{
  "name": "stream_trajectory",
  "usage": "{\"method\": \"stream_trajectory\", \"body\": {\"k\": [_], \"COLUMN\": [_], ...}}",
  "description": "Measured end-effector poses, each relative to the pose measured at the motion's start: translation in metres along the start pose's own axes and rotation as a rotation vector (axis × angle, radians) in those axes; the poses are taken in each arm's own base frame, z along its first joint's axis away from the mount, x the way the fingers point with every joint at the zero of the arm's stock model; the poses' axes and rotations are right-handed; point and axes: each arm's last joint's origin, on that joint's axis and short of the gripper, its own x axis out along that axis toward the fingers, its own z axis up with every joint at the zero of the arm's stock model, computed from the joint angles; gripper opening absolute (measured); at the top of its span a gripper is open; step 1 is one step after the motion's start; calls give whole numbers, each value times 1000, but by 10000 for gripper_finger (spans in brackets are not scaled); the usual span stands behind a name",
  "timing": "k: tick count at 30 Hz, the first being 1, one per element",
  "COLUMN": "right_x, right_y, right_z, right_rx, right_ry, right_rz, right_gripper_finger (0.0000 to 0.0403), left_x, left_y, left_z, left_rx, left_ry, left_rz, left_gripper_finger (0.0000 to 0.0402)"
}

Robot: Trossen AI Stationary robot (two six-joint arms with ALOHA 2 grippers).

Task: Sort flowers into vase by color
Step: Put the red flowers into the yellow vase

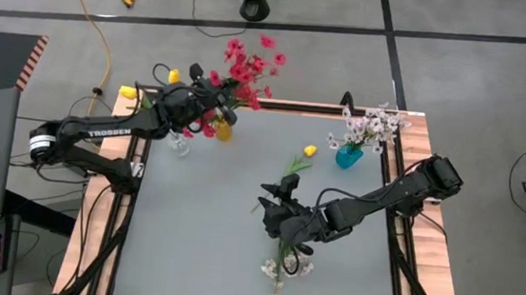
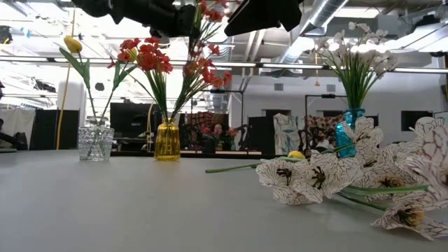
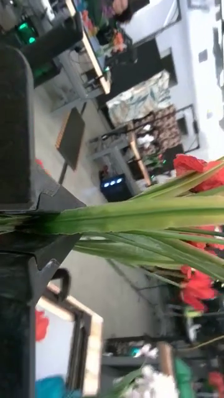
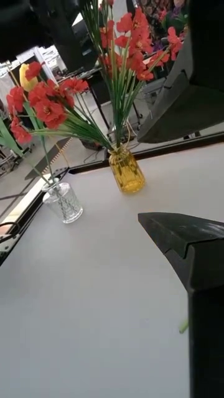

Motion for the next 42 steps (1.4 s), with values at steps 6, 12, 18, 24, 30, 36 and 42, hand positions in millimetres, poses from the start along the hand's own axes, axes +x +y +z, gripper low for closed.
{"method": "stream_trajectory", "body": {"k": [6, 12, 18, 24, 30, 36, 42], "right_x": [0, 0, 0, 0, 1, 4, 9], "right_y": [0, 0, 0, 0, 0, -2, -5], "right_z": [0, 0, -1, -1, -1, -2, -3], "right_rx": [-2, -2, -5, -6, -6, 1, 37], "right_ry": [2, 2, 4, 4, 5, 6, 9], "right_rz": [0, 0, 0, 0, -1, 12, 27], "right_gripper_finger": [219, 219, 219, 219, 219, 219, 219], "left_x": [-4, -6, -7, -8, -8, -8, -9], "left_y": [-1, -2, -4, -4, -5, -5, -5], "left_z": [-18, -24, -30, -37, -41, -42, -40], "left_rx": [28, 80, 53, 57, 43, 14, -17], "left_ry": [-9, 7, 40, 127, 169, 170, 163], "left_rz": [22, 18, 7, 32, 51, 54, 98], "left_gripper_finger": [6, 6, 6, 13, 23, 21, 8]}}
